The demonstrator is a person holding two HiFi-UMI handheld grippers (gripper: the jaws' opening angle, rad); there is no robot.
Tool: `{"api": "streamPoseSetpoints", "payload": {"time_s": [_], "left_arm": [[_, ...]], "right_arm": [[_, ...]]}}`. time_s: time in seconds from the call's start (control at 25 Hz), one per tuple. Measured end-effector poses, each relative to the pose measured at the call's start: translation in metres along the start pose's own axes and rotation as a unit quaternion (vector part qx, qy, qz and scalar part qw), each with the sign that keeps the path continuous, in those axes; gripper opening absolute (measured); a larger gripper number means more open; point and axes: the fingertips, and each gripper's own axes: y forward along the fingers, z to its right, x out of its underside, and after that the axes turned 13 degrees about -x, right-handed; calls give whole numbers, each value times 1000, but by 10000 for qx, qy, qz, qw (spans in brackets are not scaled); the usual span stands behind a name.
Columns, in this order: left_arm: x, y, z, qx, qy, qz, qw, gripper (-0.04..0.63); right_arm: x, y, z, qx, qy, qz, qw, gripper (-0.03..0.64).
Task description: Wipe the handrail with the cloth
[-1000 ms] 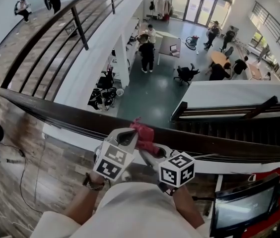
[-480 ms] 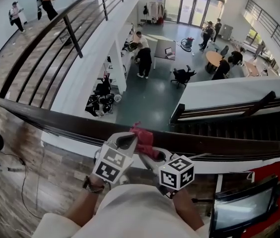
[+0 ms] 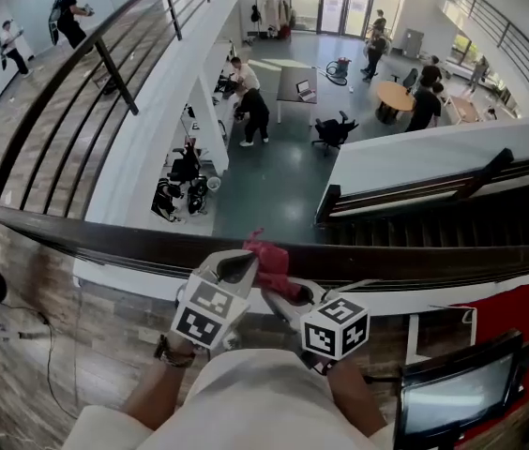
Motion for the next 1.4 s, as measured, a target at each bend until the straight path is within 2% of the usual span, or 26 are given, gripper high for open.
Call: {"api": "streamPoseSetpoints", "payload": {"time_s": [0.28, 0.56, 1.4], "left_arm": [[-12, 14, 34, 228, 146, -8, 9996, 3], [-21, 25, 52, 307, 360, -95, 9988, 3], [-39, 34, 88, 43, 387, -103, 9992, 3]], "right_arm": [[1, -34, 12, 163, 42, 182, 9997, 63], [0, -55, 21, 84, 72, 276, 9996, 63], [0, -98, 28, -245, 70, 259, 9993, 63]]}}
